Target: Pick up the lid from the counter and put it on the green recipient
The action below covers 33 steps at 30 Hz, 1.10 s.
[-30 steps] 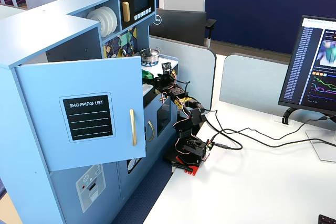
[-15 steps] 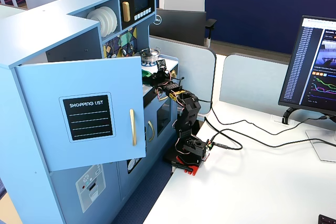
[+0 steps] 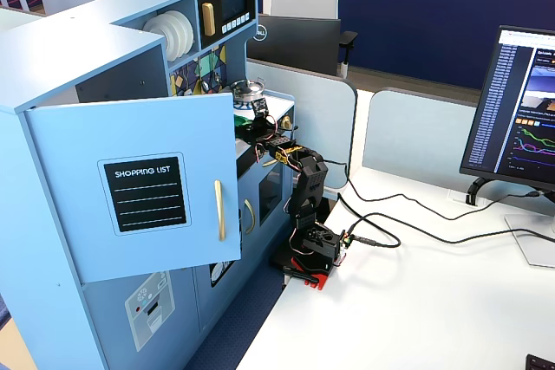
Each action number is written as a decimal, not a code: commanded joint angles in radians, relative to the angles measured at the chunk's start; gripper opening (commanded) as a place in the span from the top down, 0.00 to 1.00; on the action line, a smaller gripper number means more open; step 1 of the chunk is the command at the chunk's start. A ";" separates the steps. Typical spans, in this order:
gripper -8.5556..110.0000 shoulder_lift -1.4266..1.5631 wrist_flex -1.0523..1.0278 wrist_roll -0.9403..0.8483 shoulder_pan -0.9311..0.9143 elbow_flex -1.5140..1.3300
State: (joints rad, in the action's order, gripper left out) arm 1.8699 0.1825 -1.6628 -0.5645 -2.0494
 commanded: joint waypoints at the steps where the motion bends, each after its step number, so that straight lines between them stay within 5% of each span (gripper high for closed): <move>1: 0.93 0.008 0.044 -0.040 0.017 0.052; 10: 0.93 0.067 0.061 -0.008 0.017 0.071; 33: 0.93 0.236 -0.436 0.012 0.287 0.560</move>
State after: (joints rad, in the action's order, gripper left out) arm 2.0402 -0.2301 -1.6398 -0.3237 -1.6107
